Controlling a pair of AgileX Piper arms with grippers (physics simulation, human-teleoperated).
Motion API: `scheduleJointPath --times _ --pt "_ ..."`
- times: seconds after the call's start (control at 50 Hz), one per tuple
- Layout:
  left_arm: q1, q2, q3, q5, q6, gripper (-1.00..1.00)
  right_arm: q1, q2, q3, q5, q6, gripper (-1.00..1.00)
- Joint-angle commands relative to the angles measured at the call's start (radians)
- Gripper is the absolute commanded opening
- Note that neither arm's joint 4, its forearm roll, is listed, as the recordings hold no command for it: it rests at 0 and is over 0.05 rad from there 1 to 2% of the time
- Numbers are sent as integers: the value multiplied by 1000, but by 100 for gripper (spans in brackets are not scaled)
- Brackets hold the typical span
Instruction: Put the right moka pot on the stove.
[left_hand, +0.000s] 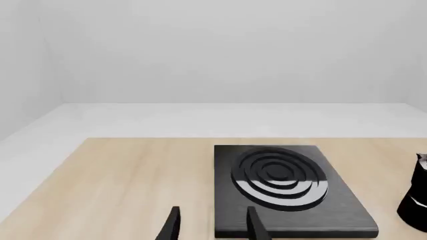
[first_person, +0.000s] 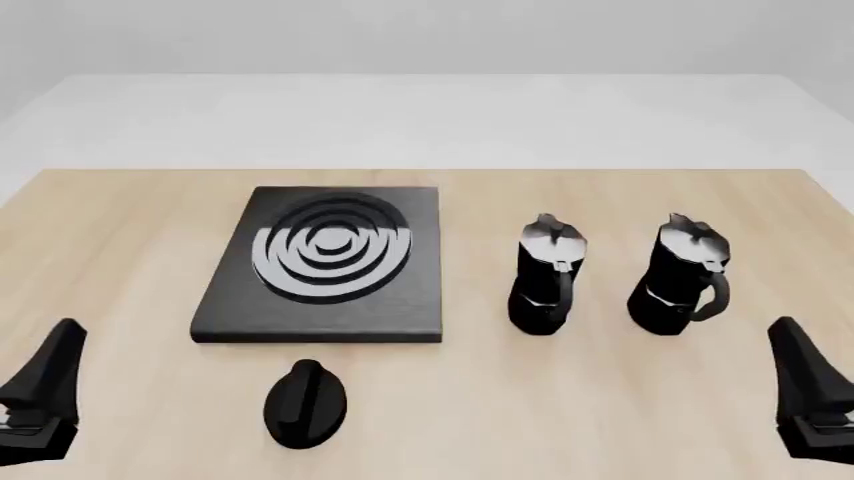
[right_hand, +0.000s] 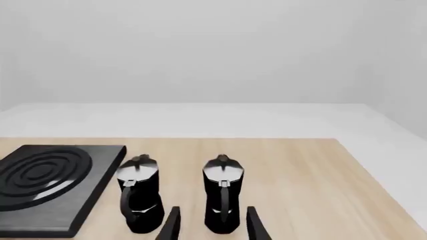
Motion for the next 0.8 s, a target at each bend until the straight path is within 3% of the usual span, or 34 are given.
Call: scheduleJointPath --times 0.02,0.06,0.24,0.26,0.44,0.46,0.8 --pt "0 0 0 0 0 100 20 67 -46 -7 -8 100" --pt "0 0 0 0 0 100 30 127 -50 -41 -30 100" --pt "0 0 0 0 0 100 36 221 -113 -63 -37 100" --pt "0 0 0 0 0 100 44 325 -132 -103 -48 100" --pt "0 0 0 0 0 100 24 470 -164 -165 -31 100" --pt "0 0 0 0 0 100 6 588 -180 -214 -39 100" --pt "0 0 0 0 0 100 -8 790 -204 -323 -35 100"
